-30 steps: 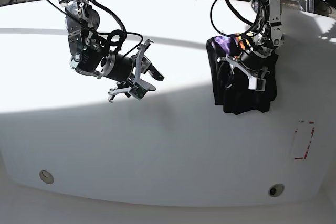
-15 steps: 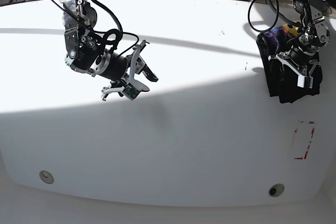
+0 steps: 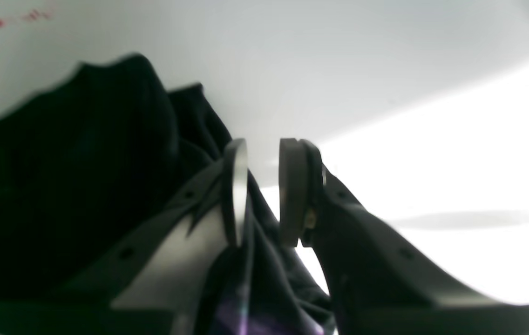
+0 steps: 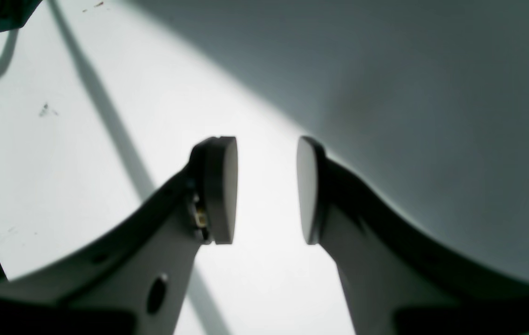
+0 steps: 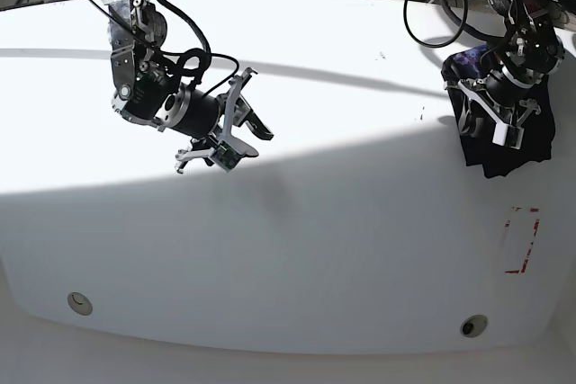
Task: Layout the t-shirt on the table in an organized manner, then fold the t-shirt properly
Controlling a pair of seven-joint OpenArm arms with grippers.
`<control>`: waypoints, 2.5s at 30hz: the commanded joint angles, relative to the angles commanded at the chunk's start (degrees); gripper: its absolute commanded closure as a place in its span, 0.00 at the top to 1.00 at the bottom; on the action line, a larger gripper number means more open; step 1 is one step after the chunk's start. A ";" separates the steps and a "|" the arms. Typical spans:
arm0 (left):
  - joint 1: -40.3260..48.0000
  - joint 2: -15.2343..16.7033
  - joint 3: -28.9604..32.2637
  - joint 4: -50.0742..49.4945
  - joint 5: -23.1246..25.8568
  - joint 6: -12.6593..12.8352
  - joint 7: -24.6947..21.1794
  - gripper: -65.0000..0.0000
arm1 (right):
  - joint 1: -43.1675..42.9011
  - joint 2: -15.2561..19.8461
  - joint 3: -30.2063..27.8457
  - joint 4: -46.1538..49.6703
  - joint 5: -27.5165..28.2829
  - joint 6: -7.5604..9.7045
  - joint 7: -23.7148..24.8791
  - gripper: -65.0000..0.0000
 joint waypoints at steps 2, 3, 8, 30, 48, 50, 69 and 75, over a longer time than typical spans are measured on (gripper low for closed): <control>0.70 0.09 0.00 -1.05 0.97 0.00 0.00 0.16 | 0.00 0.00 0.00 0.00 0.00 0.00 0.00 0.30; 0.79 0.09 0.00 -1.76 1.41 0.00 0.00 0.16 | 0.00 0.00 0.00 0.00 0.00 0.00 0.00 0.30; 0.88 -0.62 -1.23 -6.15 1.93 0.00 0.00 0.16 | 0.00 0.00 0.00 0.00 0.00 0.00 0.00 0.30; 1.85 -12.48 -12.31 -15.12 2.11 -5.98 0.00 0.16 | -0.18 0.00 0.09 0.00 0.00 0.00 0.00 0.30; -0.18 -16.44 -15.21 -10.02 2.11 -5.98 -0.09 0.16 | -0.18 0.09 0.09 1.23 -0.09 0.00 0.09 0.30; -0.18 -16.26 -15.12 -6.77 2.11 -5.98 -0.18 0.16 | -0.18 0.09 0.09 1.23 -0.09 0.00 0.26 0.30; -1.14 0.97 -1.58 2.55 11.25 -5.98 -20.31 0.16 | -10.90 -1.05 0.09 1.14 -14.07 -2.59 17.76 0.01; 4.48 1.41 6.15 5.98 11.43 -5.63 -20.13 0.16 | -20.04 -2.99 4.92 2.37 -16.53 -2.59 18.64 0.02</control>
